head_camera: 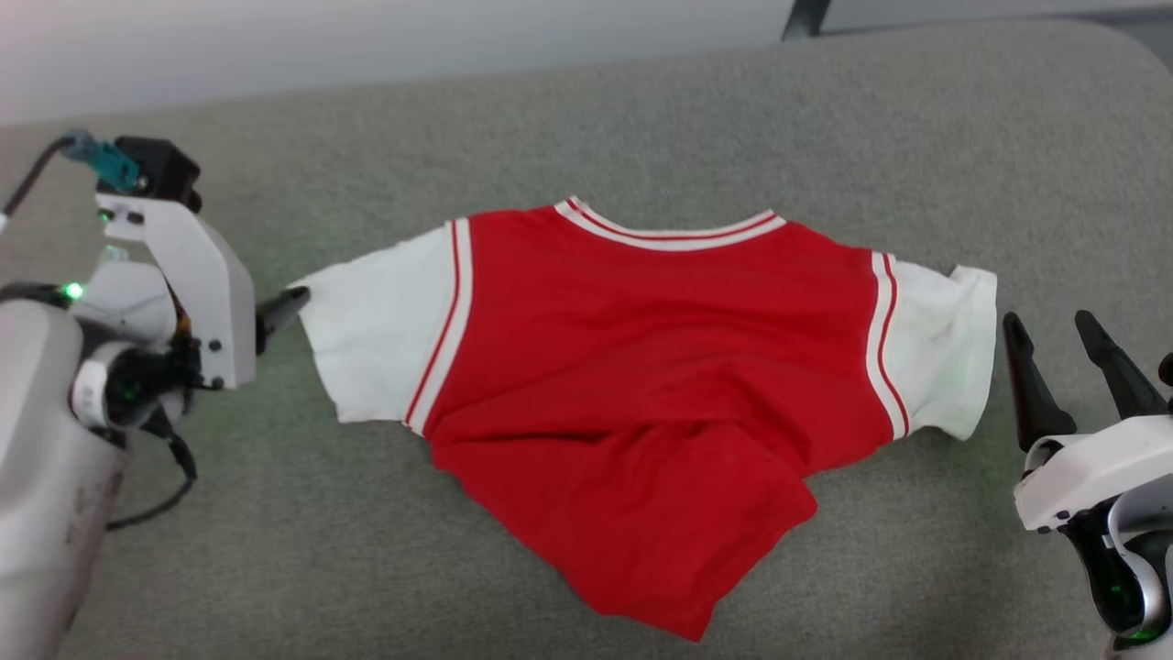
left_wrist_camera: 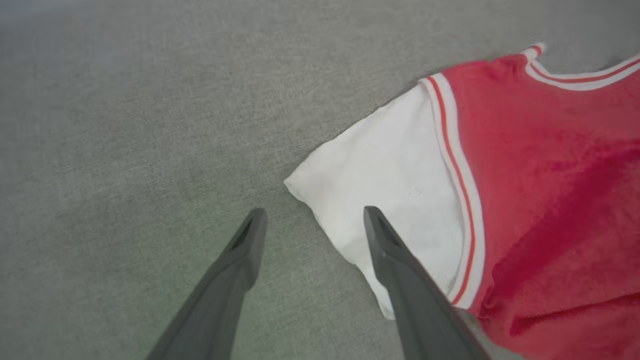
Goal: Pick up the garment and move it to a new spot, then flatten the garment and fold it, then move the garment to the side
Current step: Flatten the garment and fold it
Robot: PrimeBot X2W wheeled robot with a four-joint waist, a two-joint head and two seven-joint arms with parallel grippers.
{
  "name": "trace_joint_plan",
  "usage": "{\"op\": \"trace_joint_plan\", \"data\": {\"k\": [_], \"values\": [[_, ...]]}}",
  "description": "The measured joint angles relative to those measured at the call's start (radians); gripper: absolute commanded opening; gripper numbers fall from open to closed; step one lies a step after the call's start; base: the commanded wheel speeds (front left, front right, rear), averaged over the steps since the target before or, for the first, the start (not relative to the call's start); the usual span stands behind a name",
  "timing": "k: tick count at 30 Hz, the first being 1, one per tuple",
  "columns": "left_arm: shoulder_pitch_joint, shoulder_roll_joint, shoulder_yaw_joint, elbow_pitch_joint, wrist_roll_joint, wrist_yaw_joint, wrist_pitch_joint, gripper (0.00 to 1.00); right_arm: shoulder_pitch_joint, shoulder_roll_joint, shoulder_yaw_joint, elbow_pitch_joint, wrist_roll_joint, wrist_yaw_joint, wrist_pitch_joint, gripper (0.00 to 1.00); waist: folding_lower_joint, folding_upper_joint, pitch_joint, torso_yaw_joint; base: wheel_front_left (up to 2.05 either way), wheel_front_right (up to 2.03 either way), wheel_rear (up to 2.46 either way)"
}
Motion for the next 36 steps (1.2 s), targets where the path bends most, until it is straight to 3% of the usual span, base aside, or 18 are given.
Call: {"op": "trace_joint_plan", "data": {"k": [6, 16, 24, 33, 34, 35, 36], "values": [[-0.082, 0.021, -0.036, 0.079, 0.038, 0.003, 0.072, 1.0, -0.02, -0.001, 0.013, 0.015, 0.013, 0.0, -0.014, 1.0, 0.0, 0.0, 0.069, -0.027, 0.0, 0.0, 0.0], [-0.181, -0.002, -0.059, 0.183, 0.043, 0.014, 0.147, 1.0, -0.06, -0.004, 0.033, 0.044, 0.027, 0.0, -0.032, 1.0, 0.0, 0.0, 0.155, -0.052, 0.0, 0.0, 0.0], [-0.24, -0.052, -0.072, 0.226, 0.026, 0.081, 0.257, 1.0, -0.092, -0.022, 0.042, 0.061, 0.036, 0.0, -0.021, 1.0, 0.0, 0.0, 0.178, -0.042, 0.0, 0.0, 0.0], [-0.241, -0.105, -0.009, 0.224, -0.077, 0.144, 0.323, 1.0, -0.118, -0.037, 0.049, 0.067, 0.05, 0.0, 0.004, 1.0, 0.0, -0.0001, 0.193, -0.038, 0.0, 0.0, 0.0], [-0.24, -0.108, -0.004, 0.222, -0.086, 0.154, 0.331, 0.96, -0.12, -0.038, 0.05, 0.068, 0.05, 0.0, 0.006, 1.0, 0.0, 0.0, 0.195, -0.038, 0.0, 0.0, 0.0], [-0.24, -0.108, -0.002, 0.218, -0.089, 0.158, 0.338, 0.79, -0.122, -0.038, 0.051, 0.069, 0.051, 0.0, 0.011, 1.0, 0.0, 0.0, 0.197, -0.039, 0.0, 0.0, 0.0], [-0.24, -0.108, 0.001, 0.215, -0.09, 0.159, 0.345, 0.39, -0.123, -0.038, 0.051, 0.069, 0.051, 0.0, 0.013, 1.0, 0.0, 0.0, 0.199, -0.039, 0.0, 0.0, 0.0]]}}
